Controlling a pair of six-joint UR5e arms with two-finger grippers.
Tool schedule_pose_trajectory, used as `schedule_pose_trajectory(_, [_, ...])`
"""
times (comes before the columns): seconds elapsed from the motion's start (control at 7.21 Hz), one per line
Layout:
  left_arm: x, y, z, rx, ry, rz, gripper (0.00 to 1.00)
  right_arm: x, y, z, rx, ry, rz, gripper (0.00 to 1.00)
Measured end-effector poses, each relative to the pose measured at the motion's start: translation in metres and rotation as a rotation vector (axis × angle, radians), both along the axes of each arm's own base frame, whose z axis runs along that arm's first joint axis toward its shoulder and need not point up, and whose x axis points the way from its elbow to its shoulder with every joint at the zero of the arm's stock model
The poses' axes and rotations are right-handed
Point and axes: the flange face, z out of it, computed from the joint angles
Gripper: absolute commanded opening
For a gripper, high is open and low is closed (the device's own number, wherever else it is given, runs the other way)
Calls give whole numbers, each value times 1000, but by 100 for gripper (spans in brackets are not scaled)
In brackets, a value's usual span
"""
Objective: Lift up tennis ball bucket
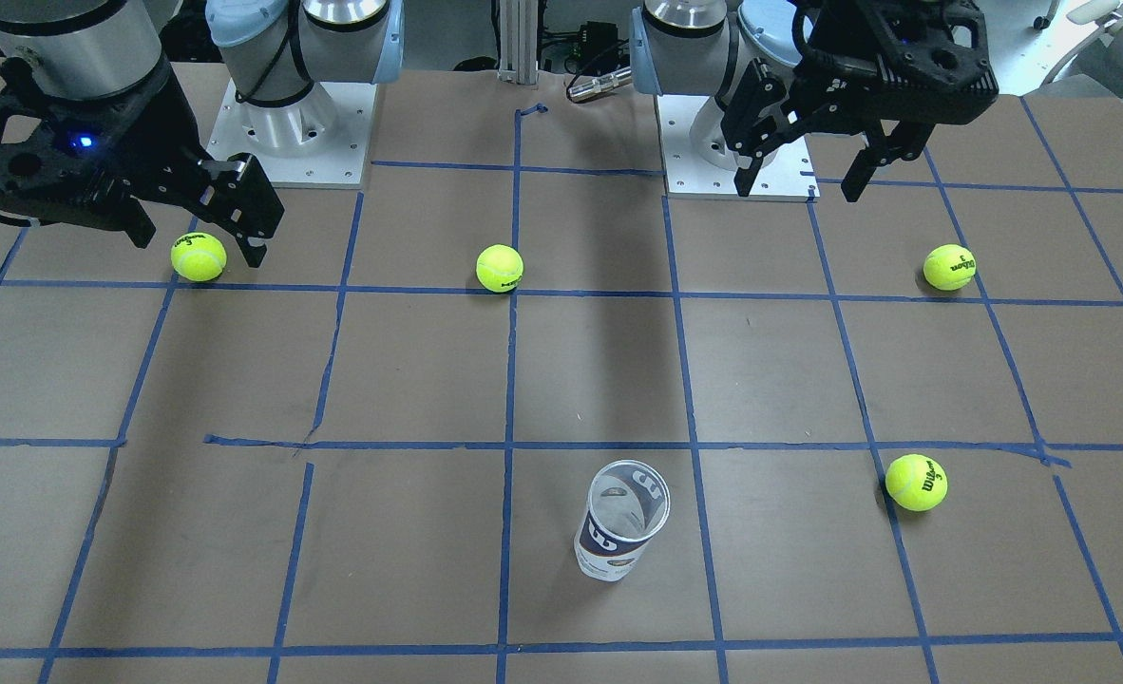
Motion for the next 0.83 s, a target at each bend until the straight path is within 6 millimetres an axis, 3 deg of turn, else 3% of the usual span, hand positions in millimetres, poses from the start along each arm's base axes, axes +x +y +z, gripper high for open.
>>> schedule_pose_trajectory(0.83, [3, 2, -2, -17, -8, -45, 100, 1, 0, 0, -3, 0, 3, 100])
